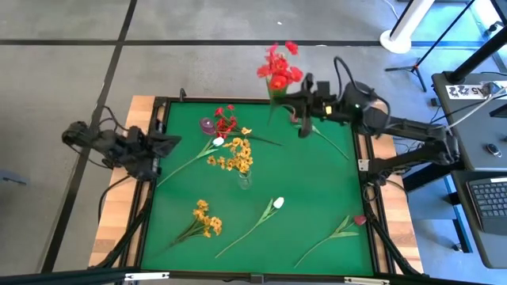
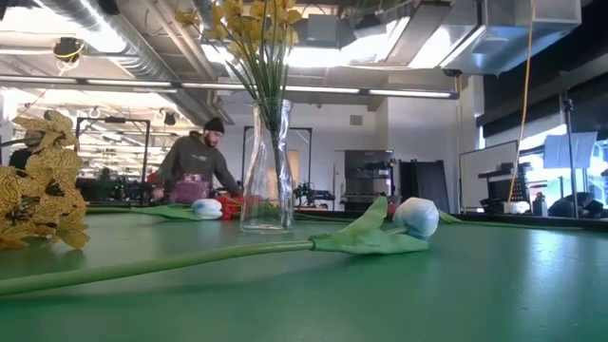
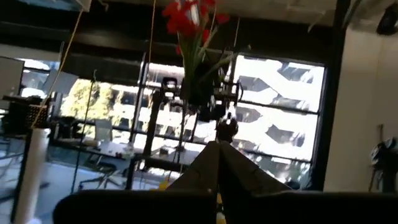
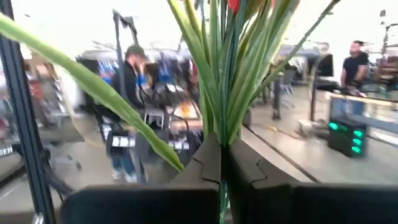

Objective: Sort flowers into vase by color
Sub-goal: Put the bottom red flowers into the violet vase

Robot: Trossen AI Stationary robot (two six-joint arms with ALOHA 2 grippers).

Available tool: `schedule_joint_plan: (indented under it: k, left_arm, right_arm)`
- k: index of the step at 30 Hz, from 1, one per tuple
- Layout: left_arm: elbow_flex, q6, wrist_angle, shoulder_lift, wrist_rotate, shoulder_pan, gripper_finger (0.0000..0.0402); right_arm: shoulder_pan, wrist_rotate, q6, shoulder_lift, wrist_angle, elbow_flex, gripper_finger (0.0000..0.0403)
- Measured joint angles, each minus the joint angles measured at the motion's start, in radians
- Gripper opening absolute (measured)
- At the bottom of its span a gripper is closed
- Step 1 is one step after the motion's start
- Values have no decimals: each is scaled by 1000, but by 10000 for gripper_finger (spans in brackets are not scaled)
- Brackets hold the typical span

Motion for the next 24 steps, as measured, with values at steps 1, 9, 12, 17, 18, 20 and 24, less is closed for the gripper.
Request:
schedule_joint_plan:
  k: [1, 9, 12, 17, 18, 20, 24]
  left_arm:
    - [34, -3, -14, 53, 0, 15, 0]
    - [377, -80, -185, 453, 49, 208, 0]
    - [537, -136, -317, 578, 148, 305, 0]
    - [741, -190, -466, 756, 278, 444, 5]
    - [767, -204, -477, 786, 327, 467, 10]
    - [803, -228, -483, 839, 434, 503, 27]
    - [846, -235, -488, 932, 538, 544, 76]
  right_arm:
    - [-15, -25, 16, 17, 35, 0, 1]
    - [-61, -86, 77, 120, 170, 0, 1]
    - [-61, -92, 77, 136, 190, 0, 1]
    - [-59, -131, 81, 137, 213, 0, 1]
    - [-59, -137, 89, 137, 218, 0, 1]
    - [-59, -141, 106, 137, 234, 0, 1]
    - [-59, -142, 109, 137, 235, 0, 1]
